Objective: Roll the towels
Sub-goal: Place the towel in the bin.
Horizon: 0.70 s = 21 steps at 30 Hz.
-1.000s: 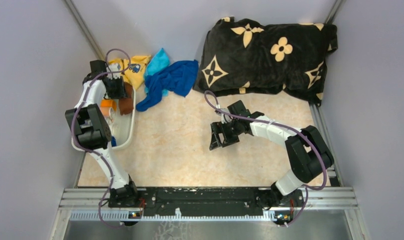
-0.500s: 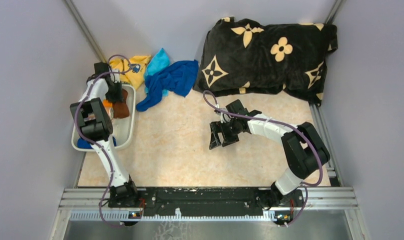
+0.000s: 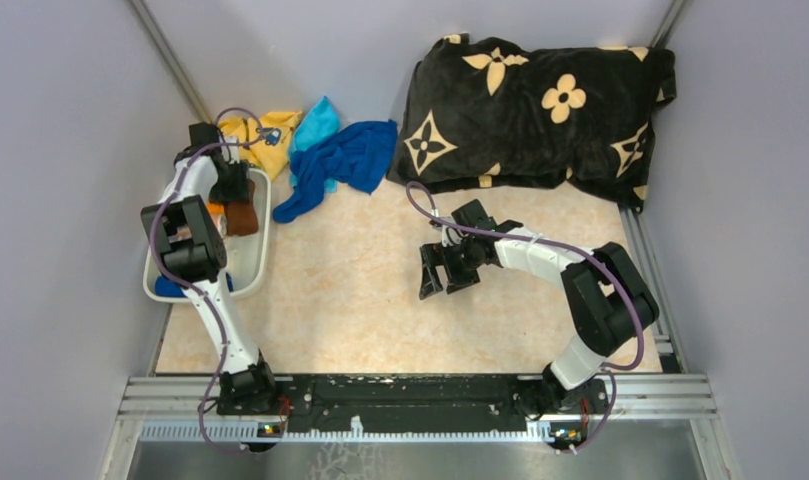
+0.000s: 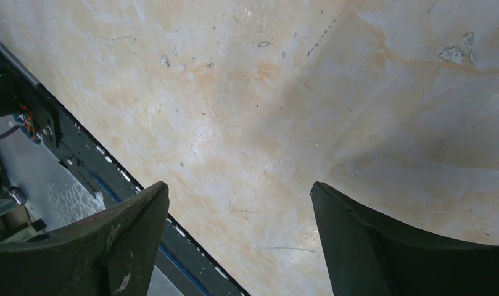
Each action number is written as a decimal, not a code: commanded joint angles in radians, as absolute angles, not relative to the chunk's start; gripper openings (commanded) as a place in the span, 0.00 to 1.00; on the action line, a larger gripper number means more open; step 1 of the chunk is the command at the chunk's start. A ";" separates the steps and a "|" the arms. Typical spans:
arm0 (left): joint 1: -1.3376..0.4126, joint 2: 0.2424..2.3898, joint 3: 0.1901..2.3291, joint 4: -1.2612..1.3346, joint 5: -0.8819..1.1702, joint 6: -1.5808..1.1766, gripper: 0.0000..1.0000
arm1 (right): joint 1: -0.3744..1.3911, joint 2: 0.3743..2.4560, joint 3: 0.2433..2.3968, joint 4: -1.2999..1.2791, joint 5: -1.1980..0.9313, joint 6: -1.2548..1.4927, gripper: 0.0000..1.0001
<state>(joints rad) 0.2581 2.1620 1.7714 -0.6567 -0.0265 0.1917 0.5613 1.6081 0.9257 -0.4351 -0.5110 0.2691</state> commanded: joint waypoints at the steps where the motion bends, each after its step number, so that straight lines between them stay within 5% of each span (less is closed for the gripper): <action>1: 0.268 2.098 1.760 -0.613 -0.023 0.207 0.62 | 0.568 1.592 0.975 -0.423 -0.494 0.253 0.85; 12: 0.268 1.929 1.679 -0.585 0.037 0.164 0.77 | 0.568 1.546 0.975 -0.457 -0.446 0.223 0.86; 21: 0.142 1.726 1.494 -0.393 0.159 0.079 0.79 | 0.568 1.483 0.932 -0.405 -0.347 0.231 0.87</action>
